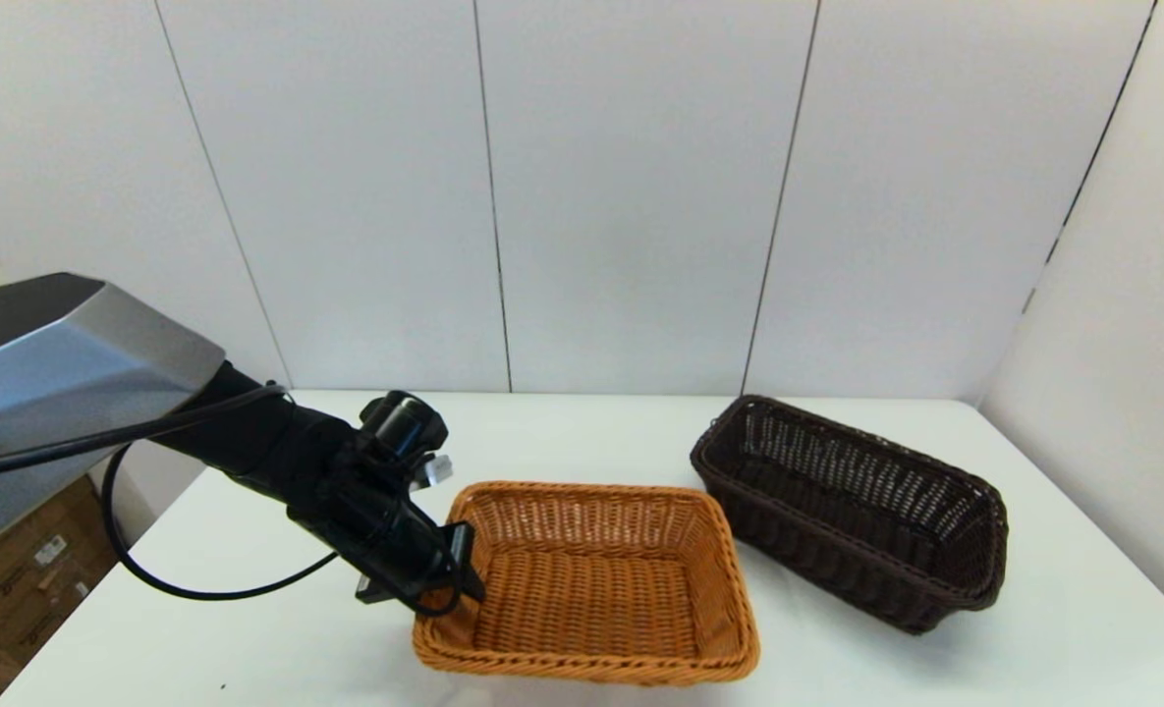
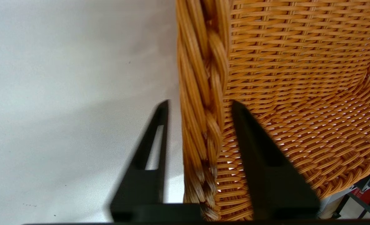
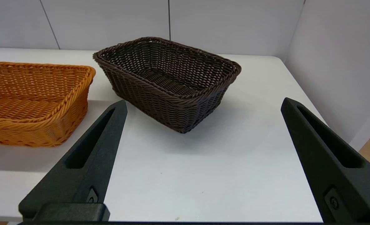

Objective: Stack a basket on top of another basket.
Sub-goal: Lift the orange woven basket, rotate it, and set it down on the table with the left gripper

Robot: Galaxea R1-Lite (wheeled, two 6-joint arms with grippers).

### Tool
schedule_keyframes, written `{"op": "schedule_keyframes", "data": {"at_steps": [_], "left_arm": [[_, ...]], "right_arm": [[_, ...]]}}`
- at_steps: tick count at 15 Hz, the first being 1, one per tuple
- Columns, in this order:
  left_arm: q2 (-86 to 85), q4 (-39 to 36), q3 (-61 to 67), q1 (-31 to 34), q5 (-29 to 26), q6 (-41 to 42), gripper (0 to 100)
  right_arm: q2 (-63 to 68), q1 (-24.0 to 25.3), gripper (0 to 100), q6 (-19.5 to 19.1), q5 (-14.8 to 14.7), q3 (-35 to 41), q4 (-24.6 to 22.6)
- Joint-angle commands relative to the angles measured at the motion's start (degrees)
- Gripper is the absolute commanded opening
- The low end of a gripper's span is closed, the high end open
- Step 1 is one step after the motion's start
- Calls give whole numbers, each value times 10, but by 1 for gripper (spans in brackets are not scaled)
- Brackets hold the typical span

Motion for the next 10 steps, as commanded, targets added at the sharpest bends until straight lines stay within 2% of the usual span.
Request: {"op": "schedule_keyframes", "data": {"at_steps": [1,3,6,10], "left_arm": [[0,0,-1,1,-1,-2,100],[-8,0,-1,1,-2,-4,100],[-108,4,1,1,-1,-3,100],[-287,80,10,1,35,18,100]], "right_arm": [[1,0,100,0,0,0,0],[1,0,100,0,0,0,0],[1,0,100,0,0,0,0],[1,0,100,0,0,0,0]]}}
